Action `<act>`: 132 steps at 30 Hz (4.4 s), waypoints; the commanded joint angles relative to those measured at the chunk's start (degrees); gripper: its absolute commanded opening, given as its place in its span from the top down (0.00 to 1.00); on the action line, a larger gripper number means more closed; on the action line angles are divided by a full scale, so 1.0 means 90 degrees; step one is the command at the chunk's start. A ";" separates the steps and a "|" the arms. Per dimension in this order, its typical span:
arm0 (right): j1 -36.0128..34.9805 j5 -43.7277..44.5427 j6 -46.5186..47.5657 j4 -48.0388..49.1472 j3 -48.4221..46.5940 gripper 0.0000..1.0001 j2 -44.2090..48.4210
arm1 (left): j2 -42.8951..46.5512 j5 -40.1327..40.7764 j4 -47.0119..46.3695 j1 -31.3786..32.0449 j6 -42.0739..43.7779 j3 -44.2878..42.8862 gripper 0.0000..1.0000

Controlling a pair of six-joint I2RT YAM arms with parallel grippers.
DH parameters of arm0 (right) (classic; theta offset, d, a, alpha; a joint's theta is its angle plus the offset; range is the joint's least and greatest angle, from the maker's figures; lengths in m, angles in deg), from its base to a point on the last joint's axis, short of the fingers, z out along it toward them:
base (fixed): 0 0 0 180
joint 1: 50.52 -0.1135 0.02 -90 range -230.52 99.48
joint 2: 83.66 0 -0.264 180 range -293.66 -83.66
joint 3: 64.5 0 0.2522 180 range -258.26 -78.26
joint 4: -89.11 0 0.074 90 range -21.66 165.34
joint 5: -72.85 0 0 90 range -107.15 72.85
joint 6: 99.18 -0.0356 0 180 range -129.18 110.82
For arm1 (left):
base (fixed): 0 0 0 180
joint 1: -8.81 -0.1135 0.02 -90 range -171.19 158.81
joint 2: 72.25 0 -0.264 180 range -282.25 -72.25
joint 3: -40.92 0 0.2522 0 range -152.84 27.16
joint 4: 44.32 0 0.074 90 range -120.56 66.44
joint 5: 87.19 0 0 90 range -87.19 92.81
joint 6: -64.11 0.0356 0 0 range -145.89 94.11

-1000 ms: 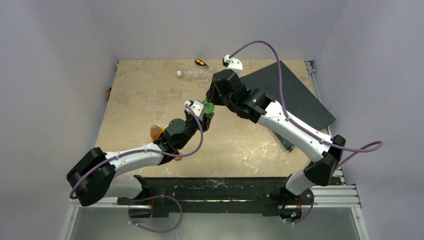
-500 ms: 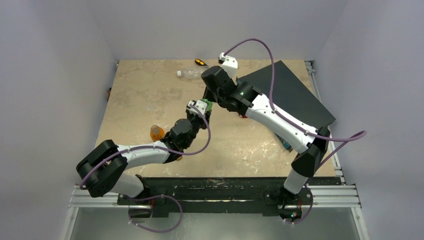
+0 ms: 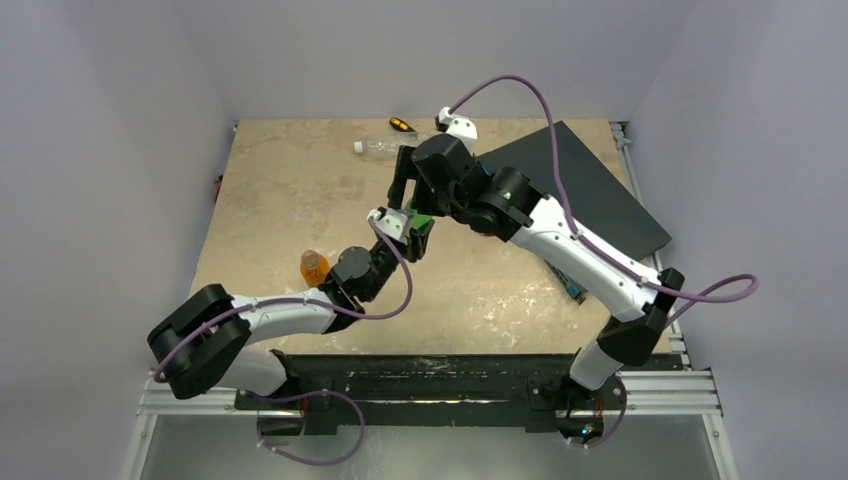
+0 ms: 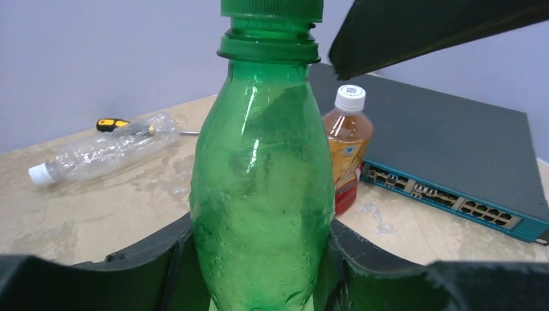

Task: Screw on the bottle caps
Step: Screw the bottle cap onto the plastic bottle.

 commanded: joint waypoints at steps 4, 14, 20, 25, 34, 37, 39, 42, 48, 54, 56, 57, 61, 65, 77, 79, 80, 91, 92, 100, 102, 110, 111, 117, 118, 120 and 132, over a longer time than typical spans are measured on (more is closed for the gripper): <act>-0.0082 -0.0429 0.0945 0.0375 0.0662 0.05 0.1455 | 0.0491 -0.1400 -0.0177 -0.0193 -0.0446 0.0145 1.00; 0.0102 -0.3216 0.3462 0.1051 0.1837 0.06 0.2971 | 0.1342 -0.4519 -0.0075 -0.0703 -0.1442 0.0578 1.00; 0.0170 -0.4004 0.4074 0.0949 0.2003 0.20 0.3182 | 0.1683 -0.5893 -0.0452 -0.0743 -0.2285 0.0738 1.00; 0.0175 -0.4158 0.4172 0.0890 0.1998 0.23 0.3224 | 0.1888 -0.6432 -0.0496 -0.0749 -0.2644 0.0719 1.00; 0.0172 -0.4446 0.4224 0.0841 0.1987 0.32 0.3117 | 0.1904 -0.6895 -0.0596 -0.0750 -0.2958 0.0637 1.00; 0.0172 -0.4505 0.4242 0.0776 0.1942 0.37 0.3057 | 0.1913 -0.6911 -0.0594 -0.0748 -0.2980 0.0635 1.00; 0.0172 -0.4496 0.4253 0.0746 0.1914 0.40 0.3016 | 0.1900 -0.6925 -0.0594 -0.0750 -0.2988 0.0632 1.00; 0.0172 -0.4463 0.4263 0.0709 0.1894 0.43 0.2984 | 0.1894 -0.6932 -0.0613 -0.0750 -0.3007 0.0632 1.00; 0.0172 -0.4284 0.4282 0.0687 0.1884 0.47 0.2961 | 0.1885 -0.6940 -0.0595 -0.0750 -0.3015 0.0630 1.00; 0.0174 -0.4203 0.4267 0.0666 0.1929 0.63 0.2973 | 0.1845 -0.6876 -0.0594 -0.0749 -0.3030 0.0644 1.00; 0.0172 -0.4176 0.4272 0.0656 0.1972 0.71 0.2953 | 0.1831 -0.6796 -0.0589 -0.0745 -0.3013 0.0622 1.00; 0.0173 -0.4115 0.4264 0.0663 0.2015 0.76 0.2951 | 0.1821 -0.6722 -0.0549 -0.0755 -0.2978 0.0589 1.00; 0.0167 -0.3902 0.4128 0.0699 0.2186 0.85 0.2900 | 0.1747 -0.6419 -0.0344 -0.0749 -0.2822 0.0345 1.00; 0.0163 -0.3388 0.3910 0.0748 0.2397 0.89 0.2858 | 0.1612 -0.5881 0.0161 -0.0749 -0.2507 -0.0090 1.00; 0.0150 -0.1586 0.2355 0.0847 0.2518 0.93 0.2067 | 0.0968 -0.3149 0.0690 -0.0519 -0.1292 -0.1067 1.00; 0.0142 -0.1232 0.1969 0.0618 0.2322 0.93 0.1793 | 0.0848 -0.2568 0.0697 -0.0331 -0.0936 -0.1190 1.00; 0.0142 -0.1148 0.1857 0.0522 0.2220 0.93 0.1639 | 0.0785 -0.2224 0.0688 -0.0227 -0.0771 -0.1263 1.00; 0.0132 0.0525 0.0667 0.0049 0.1520 0.92 0.0549 | -0.0129 -0.0009 0.0122 0.0402 0.0096 -0.1765 1.00; 0.0130 0.0541 0.0630 0.0041 0.1460 0.92 0.0504 | -0.0161 -0.0002 0.0136 0.0404 0.0091 -0.1770 1.00; 0.0142 0.0135 0.0708 0.0019 0.0703 0.45 0.0475 | 0.0003 -0.0220 0.0372 0.0412 -0.0122 -0.1279 1.00; 0.0142 0.0170 0.0755 -0.0097 0.0453 0.28 0.0520 | 0.0094 -0.0350 0.0495 0.0406 -0.0178 -0.1149 1.00; 0.0170 -0.0176 0.1348 0.0010 0.0289 0.01 0.1313 | 0.0472 -0.1515 0.0934 0.0226 -0.0598 -0.0627 1.00; 0.0183 -0.0288 0.1517 0.0079 0.0391 0.01 0.1472 | 0.0522 -0.1821 0.0955 0.0151 -0.0704 -0.0563 1.00; 0.0274 -0.1391 0.2842 0.0484 0.1095 0.01 0.2439 | 0.0926 -0.3714 0.0826 -0.0380 -0.1214 -0.0118 1.00; 0.0278 -0.1601 0.3007 0.0501 0.1182 0.01 0.2560 | 0.0978 -0.4081 0.0780 -0.0474 -0.1323 -0.0071 1.00; 0.0323 -0.2192 0.3412 0.0616 0.1393 0.01 0.2814 | 0.1074 -0.4715 0.0573 -0.0608 -0.1558 0.0077 1.00; 0.0387 -0.4418 0.4259 0.0419 0.1900 0.26 0.3405 | 0.1590 -0.7340 -0.1088 -0.0797 -0.3338 0.0737 1.00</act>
